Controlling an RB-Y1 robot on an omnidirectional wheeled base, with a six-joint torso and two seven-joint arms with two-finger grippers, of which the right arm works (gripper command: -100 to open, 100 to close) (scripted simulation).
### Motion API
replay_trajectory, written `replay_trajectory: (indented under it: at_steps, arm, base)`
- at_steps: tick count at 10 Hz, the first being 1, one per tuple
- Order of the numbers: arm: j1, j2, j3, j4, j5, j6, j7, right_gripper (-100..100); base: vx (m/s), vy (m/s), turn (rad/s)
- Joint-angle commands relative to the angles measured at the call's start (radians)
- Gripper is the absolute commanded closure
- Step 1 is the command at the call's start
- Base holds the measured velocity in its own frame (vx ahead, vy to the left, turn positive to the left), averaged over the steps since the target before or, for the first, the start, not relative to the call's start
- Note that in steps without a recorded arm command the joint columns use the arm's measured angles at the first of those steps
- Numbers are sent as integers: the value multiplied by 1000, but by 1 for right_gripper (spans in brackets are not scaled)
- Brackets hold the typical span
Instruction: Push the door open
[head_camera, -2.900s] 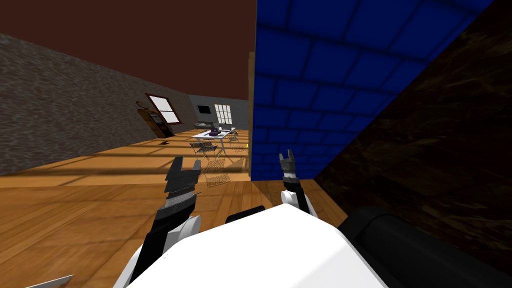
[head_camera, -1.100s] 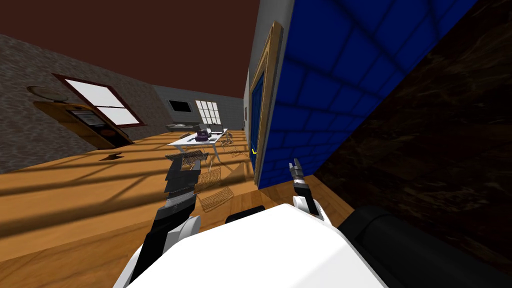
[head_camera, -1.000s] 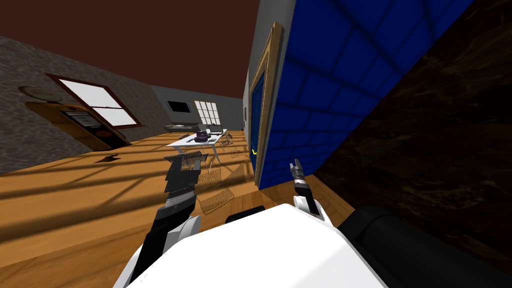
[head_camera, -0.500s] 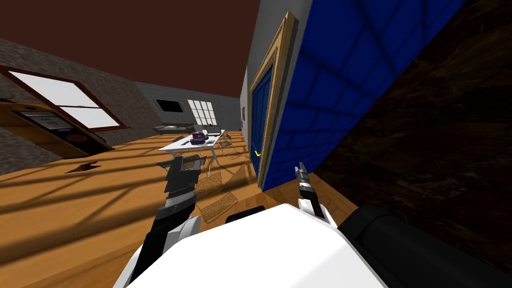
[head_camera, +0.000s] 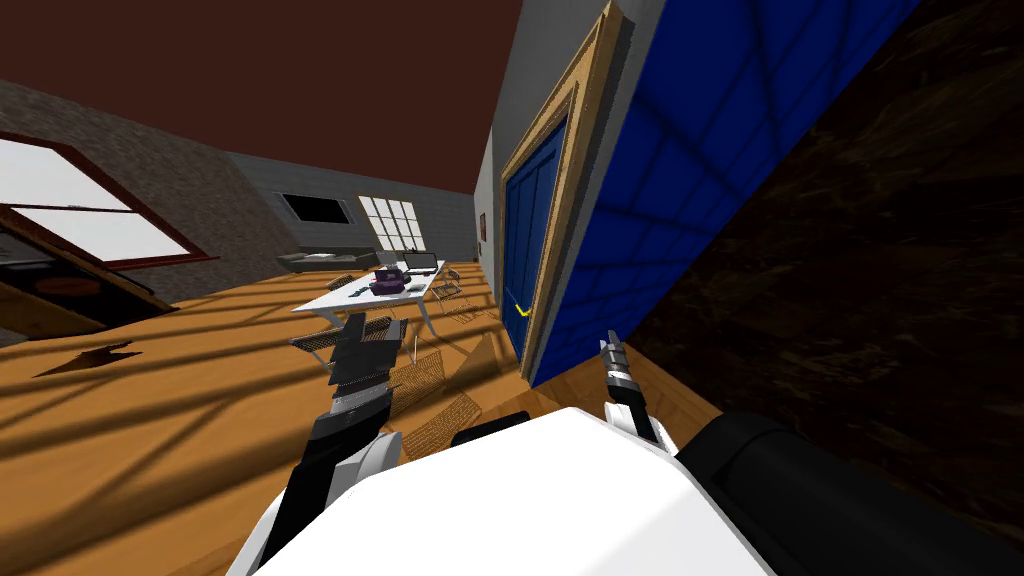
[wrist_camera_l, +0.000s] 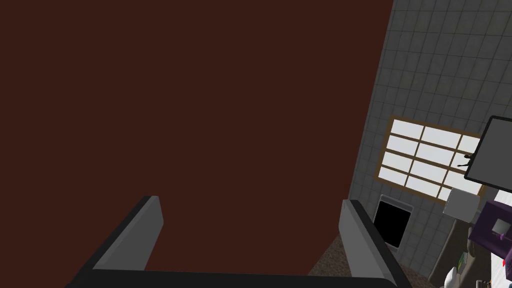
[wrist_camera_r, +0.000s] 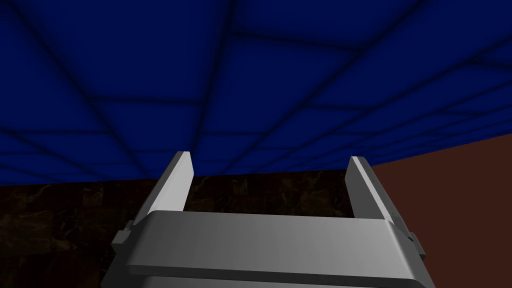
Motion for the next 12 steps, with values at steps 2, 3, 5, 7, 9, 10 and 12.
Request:
replay_trajectory:
  at_steps: [2, 3, 5, 7, 9, 10, 12]
  arm:
    - [3, -1, -47, 50, -7, -14, 2, -100]
    - [-1, -1, -65, 73, -9, -19, 4, -100]
    - [-7, -1, -92, 108, -13, -27, 6, -100]
    - [-17, -1, -137, 165, -18, -41, 10, -100]
    - [-24, 1, -162, 198, -22, -49, 13, -100]
    - [-27, 1, -171, 209, -23, -52, 14, -100]
    - [-37, 3, -206, 254, -27, -62, 17, -100]
  base:
    - [134, 193, -104]
    - [128, 233, -107]
    - [113, 212, -89]
    - [131, 186, -102]
    - [133, 180, -83]
    - [70, 155, -50]
    - [98, 160, -86]
